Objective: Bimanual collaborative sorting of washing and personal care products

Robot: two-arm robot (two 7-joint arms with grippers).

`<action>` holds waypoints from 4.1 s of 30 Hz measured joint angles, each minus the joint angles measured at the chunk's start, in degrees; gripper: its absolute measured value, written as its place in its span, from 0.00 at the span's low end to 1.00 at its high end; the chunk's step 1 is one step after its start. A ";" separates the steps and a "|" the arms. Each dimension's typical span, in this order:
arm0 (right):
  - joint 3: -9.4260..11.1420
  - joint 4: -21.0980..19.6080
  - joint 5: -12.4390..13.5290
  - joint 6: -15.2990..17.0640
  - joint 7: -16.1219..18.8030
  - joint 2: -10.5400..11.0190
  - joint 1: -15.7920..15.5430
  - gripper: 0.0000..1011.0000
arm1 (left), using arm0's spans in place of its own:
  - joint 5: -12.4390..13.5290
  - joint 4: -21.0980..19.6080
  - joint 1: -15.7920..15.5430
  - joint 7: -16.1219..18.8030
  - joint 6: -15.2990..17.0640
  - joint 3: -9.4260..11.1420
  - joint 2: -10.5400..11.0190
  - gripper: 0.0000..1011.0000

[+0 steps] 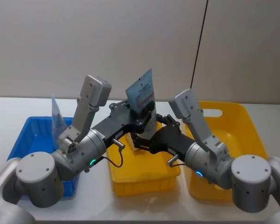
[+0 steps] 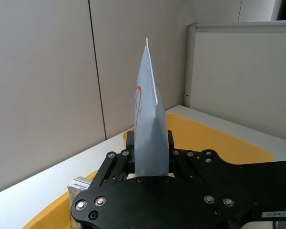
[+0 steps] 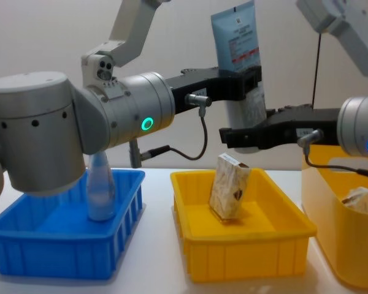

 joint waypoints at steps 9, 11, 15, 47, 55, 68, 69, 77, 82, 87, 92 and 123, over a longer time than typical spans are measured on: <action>-0.79 2.48 -0.45 -0.77 -0.07 -0.61 1.54 0.91 | 0.00 0.00 0.00 0.00 0.00 -0.01 0.00 0.28; -0.93 3.06 -0.54 -1.00 -0.14 -0.78 1.93 0.82 | 0.00 0.00 0.00 0.00 0.00 -0.01 0.00 0.28; -1.09 3.67 -0.58 -1.27 -0.22 -1.02 2.36 0.72 | 0.00 0.00 0.00 0.01 -0.01 -0.01 0.00 0.31; 1.05 3.40 -0.26 -2.30 -3.76 -2.51 1.68 0.63 | 0.00 0.00 0.00 0.00 -0.01 -0.01 0.00 0.99; 3.48 2.39 -0.21 -1.72 -6.90 -3.25 0.18 0.63 | 0.00 0.00 0.00 0.00 0.00 -0.01 0.00 0.99; 7.48 0.78 -1.25 0.46 -13.92 -4.82 -2.17 0.63 | 0.00 0.00 0.00 0.00 0.00 0.00 0.00 0.99; 8.01 0.57 -1.46 0.71 -14.78 -5.09 -2.45 0.63 | 0.00 0.00 0.00 0.00 0.00 0.00 0.00 0.99; 10.41 -0.33 -2.60 2.35 -19.72 -6.59 -3.59 0.63 | 0.00 0.00 0.00 0.00 0.00 -0.01 0.00 0.99; 11.70 -0.57 -3.29 3.37 -22.70 -7.52 -4.02 0.63 | 0.00 0.00 0.00 0.00 0.00 0.00 0.00 0.99; 13.32 -0.55 -4.21 4.88 -26.24 -8.81 -4.28 0.63 | 0.00 0.00 0.00 0.00 -0.01 0.00 0.00 0.99; 14.88 0.09 -5.22 6.98 -29.96 -10.12 -4.21 0.63 | 0.00 0.00 0.00 0.00 0.00 0.00 0.00 0.99; 18.36 2.17 -8.18 14.40 -37.16 -13.65 -2.37 0.99 | 0.00 0.00 0.00 0.00 -0.01 0.00 0.00 0.99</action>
